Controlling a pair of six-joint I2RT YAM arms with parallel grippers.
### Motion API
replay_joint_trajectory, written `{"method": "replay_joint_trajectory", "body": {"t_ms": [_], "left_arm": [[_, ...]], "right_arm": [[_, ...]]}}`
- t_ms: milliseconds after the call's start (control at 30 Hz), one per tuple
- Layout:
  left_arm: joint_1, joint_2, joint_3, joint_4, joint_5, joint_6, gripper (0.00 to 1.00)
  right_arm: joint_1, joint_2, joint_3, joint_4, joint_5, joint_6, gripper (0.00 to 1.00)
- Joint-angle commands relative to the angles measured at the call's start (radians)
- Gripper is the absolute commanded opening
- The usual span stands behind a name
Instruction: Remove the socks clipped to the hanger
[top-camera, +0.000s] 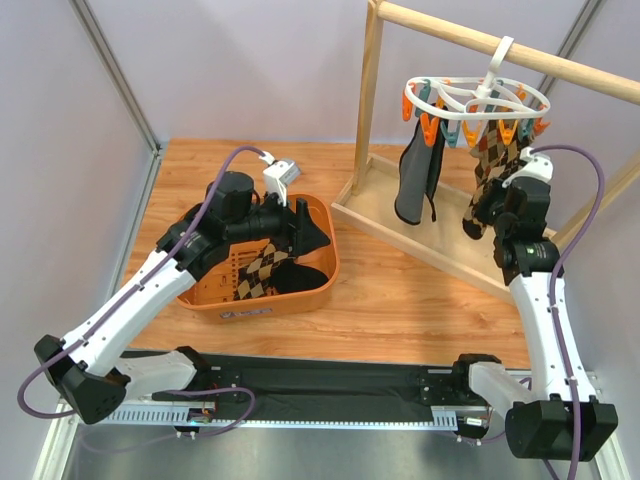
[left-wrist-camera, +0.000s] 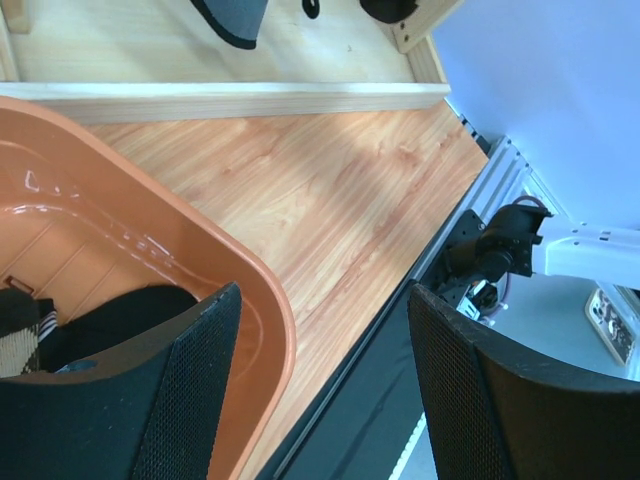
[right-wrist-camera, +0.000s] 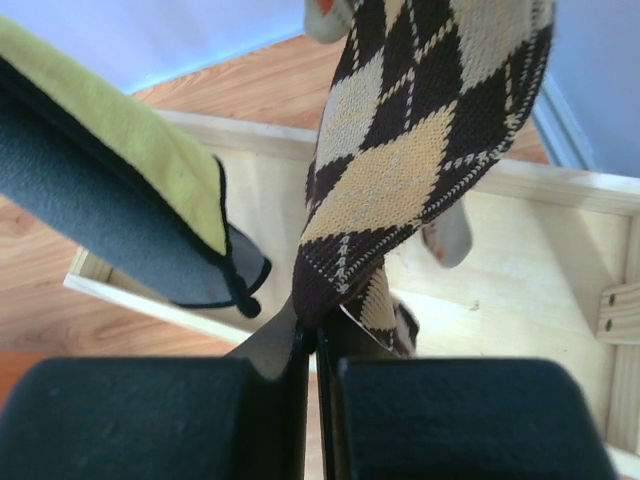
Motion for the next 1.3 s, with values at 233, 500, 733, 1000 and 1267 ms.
{"method": "replay_joint_trajectory", "body": {"t_ms": [233, 500, 733, 1000, 1267], "left_arm": [[-0.053, 0.102, 0.025, 0.259, 0.098, -0.001, 0.78], [-0.201, 0.296, 0.182, 0.335, 0.01, 0.049, 0.83], [-0.264, 0.479, 0.298, 0.414, 0.003, 0.039, 0.88], [-0.285, 0.674, 0.438, 0.444, 0.04, 0.016, 0.92], [-0.285, 0.752, 0.5, 0.461, 0.035, 0.015, 0.93]], "right_arm": [[0.003, -0.088, 0.077, -0.109, -0.301, 0.121, 0.0], [0.003, -0.186, 0.079, -0.109, -0.453, 0.219, 0.0], [0.003, -0.244, 0.072, -0.084, -0.531, 0.289, 0.0], [0.003, -0.267, 0.065, -0.076, -0.611, 0.386, 0.0], [0.003, -0.276, 0.077, -0.092, -0.619, 0.385, 0.0]]}}
